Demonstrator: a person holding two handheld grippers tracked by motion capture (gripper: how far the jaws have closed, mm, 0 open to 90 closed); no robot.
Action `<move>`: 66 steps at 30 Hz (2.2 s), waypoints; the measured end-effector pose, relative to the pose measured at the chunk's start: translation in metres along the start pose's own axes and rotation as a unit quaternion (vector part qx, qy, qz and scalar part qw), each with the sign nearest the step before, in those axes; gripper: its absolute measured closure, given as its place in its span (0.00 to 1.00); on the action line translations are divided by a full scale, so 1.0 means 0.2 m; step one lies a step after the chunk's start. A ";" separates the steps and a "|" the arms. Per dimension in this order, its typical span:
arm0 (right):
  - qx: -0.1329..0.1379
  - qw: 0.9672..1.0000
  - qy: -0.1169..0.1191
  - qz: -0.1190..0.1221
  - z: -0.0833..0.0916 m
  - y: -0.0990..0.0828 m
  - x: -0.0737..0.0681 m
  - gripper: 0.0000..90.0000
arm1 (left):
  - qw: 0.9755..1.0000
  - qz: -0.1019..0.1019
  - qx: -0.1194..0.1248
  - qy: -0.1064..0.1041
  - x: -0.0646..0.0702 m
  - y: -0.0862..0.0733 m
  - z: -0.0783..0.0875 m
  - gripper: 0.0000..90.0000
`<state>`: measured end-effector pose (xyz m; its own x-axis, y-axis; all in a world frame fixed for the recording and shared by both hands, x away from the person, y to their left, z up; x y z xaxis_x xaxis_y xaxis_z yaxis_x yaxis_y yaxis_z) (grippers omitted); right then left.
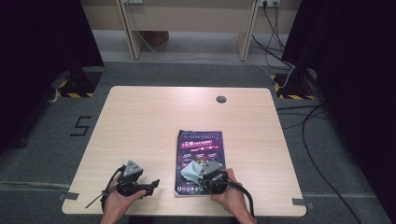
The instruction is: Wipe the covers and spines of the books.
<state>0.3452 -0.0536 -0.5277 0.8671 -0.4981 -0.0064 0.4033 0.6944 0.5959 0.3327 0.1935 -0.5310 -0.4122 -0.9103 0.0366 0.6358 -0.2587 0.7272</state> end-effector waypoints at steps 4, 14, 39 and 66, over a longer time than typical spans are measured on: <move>-0.004 1.000 0.016 0.019 -0.01 0.02 -0.09 0.79 | 1.000 -0.001 0.001 -0.016 0.04 0.00 0.00 0.21; -0.007 1.000 -0.004 0.006 0.06 -0.08 -0.03 0.79 | 0.998 -0.009 0.006 -0.054 0.18 0.00 0.00 0.21; -0.005 0.998 -0.043 -0.047 0.15 -0.20 0.18 0.79 | 0.996 -0.078 -0.015 -0.037 0.34 -0.02 -0.09 0.23; -0.014 0.995 -0.050 -0.089 0.05 -0.04 0.45 0.79 | 0.995 -0.087 0.004 -0.043 0.32 0.03 -0.14 0.39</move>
<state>0.4170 -0.1091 -0.5257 0.7478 -0.6633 -0.0290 0.5575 0.6036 0.5700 0.3292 0.1250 -0.5432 -0.5707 -0.8205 -0.0318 0.5446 -0.4072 0.7332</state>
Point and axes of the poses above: each handheld gripper's, and its own axes: z roughly backward along the jaws, y roughly out of its top, x roughly to its right, the point moved 5 cm from there along -z, roughly forward along the jaws, and after that the axes turned 9 degrees about y, right-handed, at the moved point
